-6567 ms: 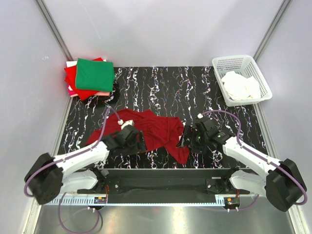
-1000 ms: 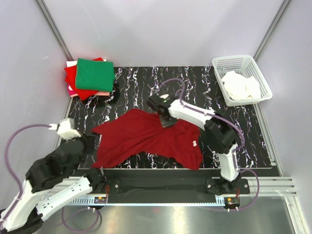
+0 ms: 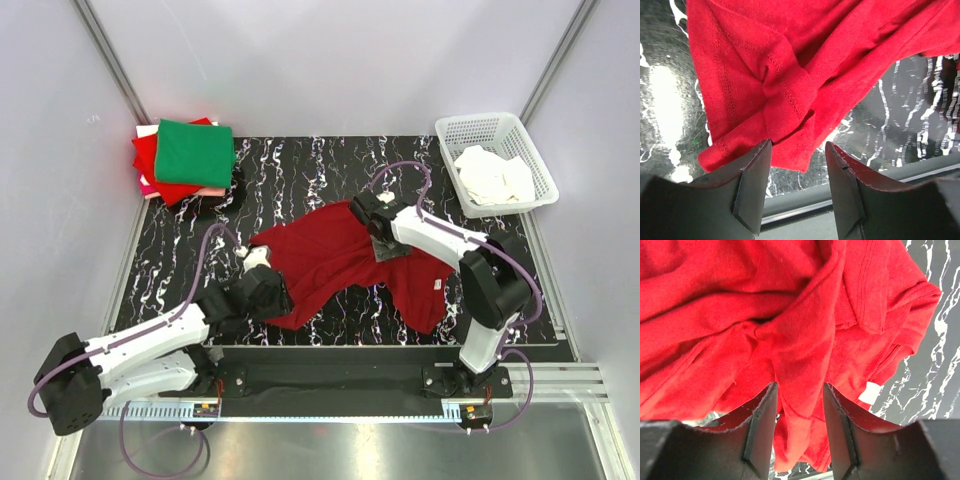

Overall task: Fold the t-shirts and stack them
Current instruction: Flatten the tshirt out

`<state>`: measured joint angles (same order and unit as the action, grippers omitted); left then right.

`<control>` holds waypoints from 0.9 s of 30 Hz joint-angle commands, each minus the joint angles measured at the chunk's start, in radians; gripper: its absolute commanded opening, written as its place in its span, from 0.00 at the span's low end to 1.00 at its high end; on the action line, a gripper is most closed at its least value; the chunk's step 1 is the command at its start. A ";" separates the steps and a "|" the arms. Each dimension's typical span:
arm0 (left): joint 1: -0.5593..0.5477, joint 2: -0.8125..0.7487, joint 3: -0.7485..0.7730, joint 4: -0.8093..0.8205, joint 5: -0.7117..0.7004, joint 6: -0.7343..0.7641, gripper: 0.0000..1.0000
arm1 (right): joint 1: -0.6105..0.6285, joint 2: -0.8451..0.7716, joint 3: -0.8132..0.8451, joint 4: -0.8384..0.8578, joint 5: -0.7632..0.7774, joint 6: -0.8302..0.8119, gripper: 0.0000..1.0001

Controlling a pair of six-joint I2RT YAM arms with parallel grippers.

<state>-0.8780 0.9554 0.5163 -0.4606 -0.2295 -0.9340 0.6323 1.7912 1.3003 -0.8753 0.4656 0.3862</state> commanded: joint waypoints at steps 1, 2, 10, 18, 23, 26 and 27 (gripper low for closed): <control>-0.006 0.043 -0.016 0.103 0.027 0.017 0.52 | 0.004 -0.061 -0.029 0.039 -0.025 0.032 0.48; -0.006 0.055 -0.015 0.102 0.032 0.017 0.52 | 0.004 -0.064 -0.035 0.041 -0.028 0.033 0.48; -0.009 0.062 -0.028 0.074 0.041 -0.008 0.46 | 0.004 -0.073 -0.072 0.056 -0.038 0.037 0.47; -0.009 0.063 -0.016 0.022 0.024 0.030 0.63 | 0.004 -0.093 -0.093 0.062 -0.050 0.039 0.47; -0.009 0.133 -0.024 0.071 0.047 0.058 0.57 | 0.004 -0.096 -0.101 0.065 -0.062 0.040 0.47; -0.016 0.175 -0.033 0.115 0.077 0.069 0.42 | 0.004 -0.102 -0.108 0.068 -0.058 0.039 0.47; -0.019 0.180 -0.039 0.122 0.079 0.067 0.38 | 0.004 -0.102 -0.111 0.067 -0.055 0.039 0.47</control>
<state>-0.8848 1.1122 0.4927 -0.4076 -0.1848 -0.8894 0.6323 1.7382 1.1950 -0.8272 0.4053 0.4091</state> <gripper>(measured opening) 0.418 0.469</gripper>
